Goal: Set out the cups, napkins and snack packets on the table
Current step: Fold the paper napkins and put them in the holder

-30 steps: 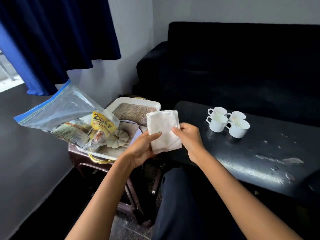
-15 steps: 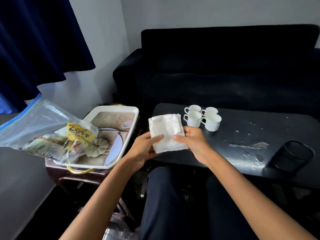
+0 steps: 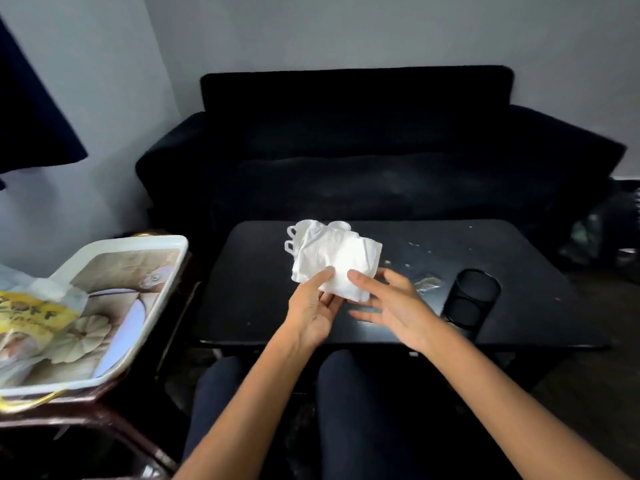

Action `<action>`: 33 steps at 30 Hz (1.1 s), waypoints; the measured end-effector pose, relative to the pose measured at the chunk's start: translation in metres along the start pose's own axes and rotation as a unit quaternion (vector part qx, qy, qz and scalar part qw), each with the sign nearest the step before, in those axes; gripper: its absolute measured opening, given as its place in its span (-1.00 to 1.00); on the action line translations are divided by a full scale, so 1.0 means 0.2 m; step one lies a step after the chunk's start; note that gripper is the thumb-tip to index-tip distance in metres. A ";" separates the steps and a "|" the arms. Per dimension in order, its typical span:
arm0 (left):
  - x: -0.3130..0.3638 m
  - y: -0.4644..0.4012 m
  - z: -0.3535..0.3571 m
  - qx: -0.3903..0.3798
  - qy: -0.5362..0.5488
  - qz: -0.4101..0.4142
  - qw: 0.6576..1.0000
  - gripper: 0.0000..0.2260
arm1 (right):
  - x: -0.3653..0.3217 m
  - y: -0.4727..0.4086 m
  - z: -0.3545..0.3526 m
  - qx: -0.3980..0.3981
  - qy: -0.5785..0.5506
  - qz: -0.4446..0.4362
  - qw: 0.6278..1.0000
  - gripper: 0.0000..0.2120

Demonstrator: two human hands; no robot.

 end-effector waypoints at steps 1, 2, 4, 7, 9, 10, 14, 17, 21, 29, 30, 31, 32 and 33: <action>-0.07 -0.02 0.05 -0.003 0.009 -0.015 1.000 -0.84 | 0.00 0.02 -0.06 0.025 0.002 -0.009 1.000 -0.51; -0.15 -0.04 0.10 -0.003 0.015 -0.029 0.999 -0.87 | 0.00 0.04 -0.12 0.049 0.008 -0.019 0.999 -0.59; -0.26 -0.07 0.17 -0.004 0.017 -0.048 0.999 -0.90 | -0.02 0.06 -0.22 0.103 0.029 -0.038 0.994 -0.73; -0.38 -0.12 0.23 -0.016 0.001 -0.067 0.998 -0.83 | -0.07 0.09 -0.39 0.169 0.089 -0.066 0.979 -0.90; -0.41 -0.14 0.24 -0.019 -0.020 -0.070 0.997 -0.78 | -0.12 0.11 -0.47 0.193 0.136 -0.088 0.968 -0.94; -0.41 -0.15 0.24 -0.013 -0.042 -0.060 0.997 -0.76 | -0.14 0.12 -0.51 0.202 0.163 -0.100 0.961 -0.89; -0.33 -0.20 0.26 0.030 -0.267 0.080 0.960 -0.45 | -0.26 0.14 -0.66 0.162 0.289 -0.135 0.934 -0.93; -0.25 -0.21 0.39 -0.063 -0.521 0.193 0.829 -0.35 | -0.33 0.13 -0.74 0.097 0.392 -0.115 0.908 -0.87; -0.23 -0.22 0.58 -0.224 -0.638 0.089 0.731 -0.55 | -0.41 0.13 -0.77 0.045 0.446 -0.105 0.888 -0.99; -0.36 -0.27 0.62 -0.163 -0.544 0.101 0.817 -0.86 | -0.41 0.16 -0.87 0.179 0.238 -0.157 0.941 -0.61; -0.37 -0.28 0.62 -0.157 -0.530 0.099 0.827 -0.88 | -0.38 0.17 -0.89 0.179 0.217 -0.132 0.950 -0.56; -0.39 -0.28 0.62 -0.151 -0.526 0.099 0.831 -0.90 | -0.35 0.18 -0.92 0.169 0.205 -0.103 0.959 -0.55; -0.41 -0.30 0.62 -0.147 -0.529 0.098 0.830 -0.90 | -0.31 0.18 -0.93 0.155 0.197 -0.076 0.965 -0.55; -0.43 -0.30 0.62 -0.147 -0.535 0.094 0.827 -0.91 | -0.28 0.18 -0.94 0.145 0.189 -0.055 0.970 -0.55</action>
Point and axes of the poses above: each hand's wrist, its own y-axis away from the middle knuckle, its own z-axis out of the palm, x = y × z, the point moved 2 cm from there along -y, towards the middle knuckle, and after that the axes turned 9 degrees about -z, right-handed, at the moved point
